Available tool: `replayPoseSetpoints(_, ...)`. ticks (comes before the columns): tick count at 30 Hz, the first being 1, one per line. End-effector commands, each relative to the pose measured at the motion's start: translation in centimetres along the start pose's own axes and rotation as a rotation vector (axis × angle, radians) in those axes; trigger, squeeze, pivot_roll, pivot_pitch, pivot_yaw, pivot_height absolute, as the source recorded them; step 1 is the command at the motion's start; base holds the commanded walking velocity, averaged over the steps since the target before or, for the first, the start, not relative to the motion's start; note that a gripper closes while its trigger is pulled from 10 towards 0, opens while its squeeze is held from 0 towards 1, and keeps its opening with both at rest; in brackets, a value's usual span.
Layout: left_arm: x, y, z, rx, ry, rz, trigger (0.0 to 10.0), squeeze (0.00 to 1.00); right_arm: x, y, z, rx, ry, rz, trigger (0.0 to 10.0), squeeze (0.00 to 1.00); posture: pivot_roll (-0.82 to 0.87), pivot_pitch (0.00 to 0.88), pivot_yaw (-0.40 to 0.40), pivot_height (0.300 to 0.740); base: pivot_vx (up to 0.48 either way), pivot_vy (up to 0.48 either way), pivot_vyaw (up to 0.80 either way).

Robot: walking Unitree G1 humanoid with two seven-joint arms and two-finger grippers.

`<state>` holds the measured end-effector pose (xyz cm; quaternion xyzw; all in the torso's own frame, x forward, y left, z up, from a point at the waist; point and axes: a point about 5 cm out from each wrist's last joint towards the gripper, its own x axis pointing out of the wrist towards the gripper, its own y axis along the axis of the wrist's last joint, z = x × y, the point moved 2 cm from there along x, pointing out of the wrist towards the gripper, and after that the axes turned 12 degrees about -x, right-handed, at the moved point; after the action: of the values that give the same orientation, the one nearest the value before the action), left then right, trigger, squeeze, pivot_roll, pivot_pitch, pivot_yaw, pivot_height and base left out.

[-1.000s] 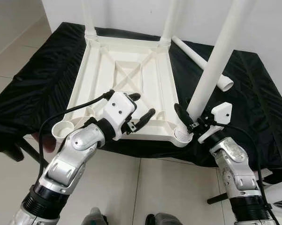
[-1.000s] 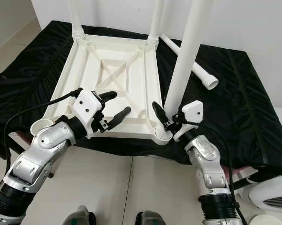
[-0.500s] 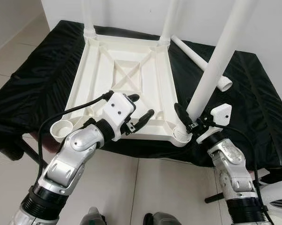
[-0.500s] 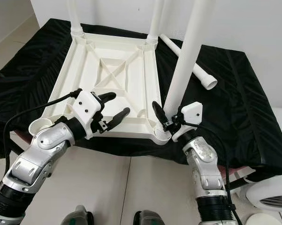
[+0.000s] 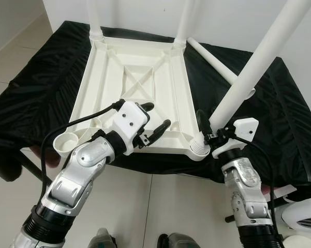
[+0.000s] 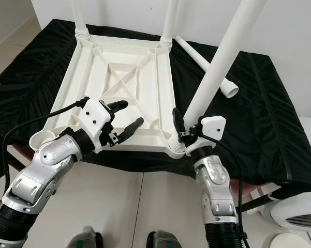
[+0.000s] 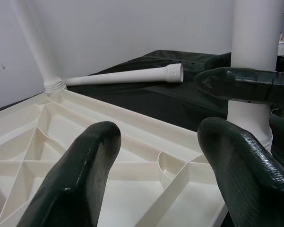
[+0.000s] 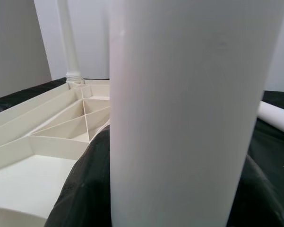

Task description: Building children table

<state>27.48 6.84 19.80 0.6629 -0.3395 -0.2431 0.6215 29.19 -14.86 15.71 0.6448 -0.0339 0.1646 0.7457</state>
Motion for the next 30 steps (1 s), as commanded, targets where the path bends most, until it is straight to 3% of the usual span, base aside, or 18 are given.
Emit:
replayPoseSetpoints(1,-0.1,-0.1,0.6,-0.001,-0.042,-0.012,10.0,0.0,-0.6,-2.5,-0.6,-0.008,-0.01,-0.139,10.0,0.0,0.06,0.085,-0.054,0.74,0.0,0.0,0.0)
replayPoseSetpoints(7,-0.2,-0.1,0.7,-0.001,-0.037,-0.012,10.0,0.0,-0.4,-2.6,-1.2,-0.02,-0.039,-0.176,10.0,0.0,0.07,0.079,-0.061,0.74,0.0,0.0,0.0)
replayPoseSetpoints(14,-0.3,0.0,0.7,0.0,-0.035,-0.013,10.0,0.0,-0.5,-2.9,0.0,-0.084,-0.177,-0.221,10.0,0.0,0.07,0.079,-0.066,0.74,0.0,0.0,0.0)
replayPoseSetpoints(22,-0.5,-0.1,1.0,-0.003,-0.038,-0.015,10.0,0.0,-1.4,-3.2,1.0,-0.091,-0.32,-0.259,10.0,0.0,0.07,0.086,-0.068,0.74,0.0,0.0,0.0)
replayPoseSetpoints(28,-0.5,-0.1,1.1,-0.006,-0.038,-0.018,10.0,0.0,-2.5,-3.7,2.4,-0.111,-0.499,-0.319,10.0,0.0,0.07,0.089,-0.07,0.74,0.0,0.0,0.0)
replayPoseSetpoints(30,-0.5,-0.1,1.1,-0.006,-0.038,-0.018,10.0,0.0,-2.5,-3.7,2.4,-0.111,-0.499,-0.319,10.0,0.0,0.07,0.089,-0.07,0.74,0.0,0.0,0.0)
